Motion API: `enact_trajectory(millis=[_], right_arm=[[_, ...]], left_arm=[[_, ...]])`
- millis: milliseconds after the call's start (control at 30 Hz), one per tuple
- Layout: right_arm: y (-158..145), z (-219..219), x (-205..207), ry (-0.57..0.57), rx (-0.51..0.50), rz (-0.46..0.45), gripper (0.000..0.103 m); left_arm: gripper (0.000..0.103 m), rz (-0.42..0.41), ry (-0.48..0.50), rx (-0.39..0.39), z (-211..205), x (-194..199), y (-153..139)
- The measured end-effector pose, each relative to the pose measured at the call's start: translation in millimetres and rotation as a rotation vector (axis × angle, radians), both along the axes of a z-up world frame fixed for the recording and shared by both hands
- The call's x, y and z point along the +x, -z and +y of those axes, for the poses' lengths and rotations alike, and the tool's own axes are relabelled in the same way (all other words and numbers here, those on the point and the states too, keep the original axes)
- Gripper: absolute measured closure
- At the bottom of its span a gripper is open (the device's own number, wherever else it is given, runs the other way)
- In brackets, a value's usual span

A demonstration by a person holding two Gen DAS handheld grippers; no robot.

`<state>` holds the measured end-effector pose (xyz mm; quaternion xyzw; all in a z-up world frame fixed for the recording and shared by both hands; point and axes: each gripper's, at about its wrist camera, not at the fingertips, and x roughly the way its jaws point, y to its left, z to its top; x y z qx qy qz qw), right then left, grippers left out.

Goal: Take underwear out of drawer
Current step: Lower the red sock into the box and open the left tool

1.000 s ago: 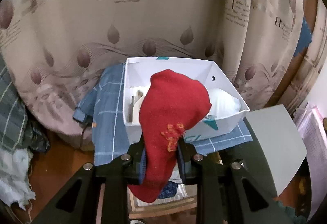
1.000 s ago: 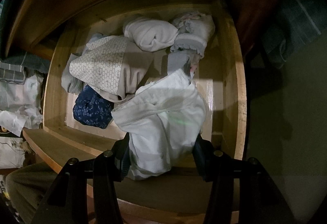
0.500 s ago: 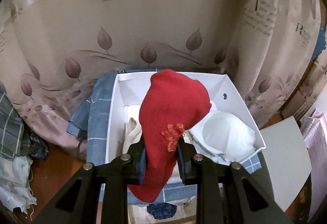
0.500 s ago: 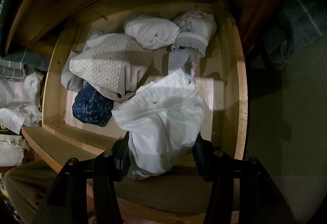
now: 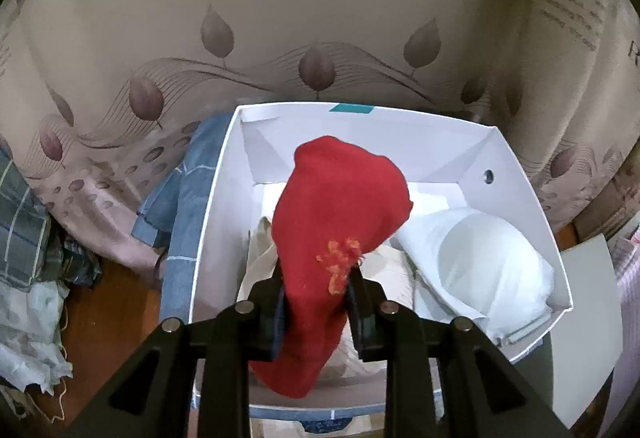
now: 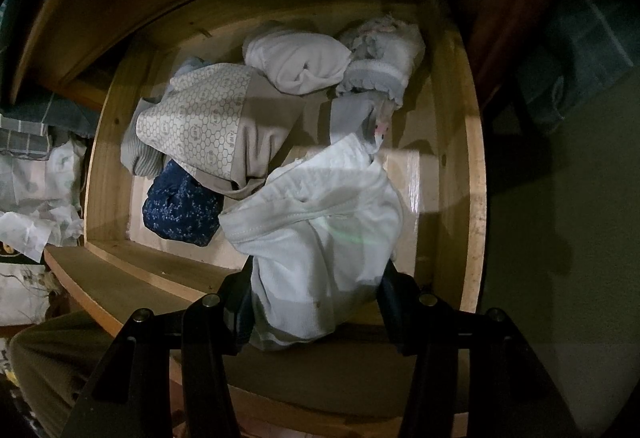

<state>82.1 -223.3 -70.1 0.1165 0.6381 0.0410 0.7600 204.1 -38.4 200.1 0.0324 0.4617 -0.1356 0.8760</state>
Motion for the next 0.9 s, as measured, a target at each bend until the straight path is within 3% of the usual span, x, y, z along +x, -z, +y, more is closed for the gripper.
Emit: enact_trajectory(millis=[133,300,633,767,900], right_arm=[[1,1,0,-0.003,-0.005,0.003,0.054],[2,2,0,-0.005,-0.005,0.007,0.053],[3,0,1,0.0,-0.003,0.013,0.053],[3,1,1,-0.004,-0.01,0.014,0.053],[5,4,2,-0.007,-0.017,0.015,0.053]], left_arm=[[0.074,0.029,-0.009,-0.039,7,1,3],[0.07,0.016,-0.012,-0.033,12,-6,2],[0.067,-0.073,-0.001,-0.002,29,-37,-20],[0.067,-0.073,0.007,-0.03,40,-49,-28],[0.066,-0.097,0.007,-0.01,50,-72,-29]])
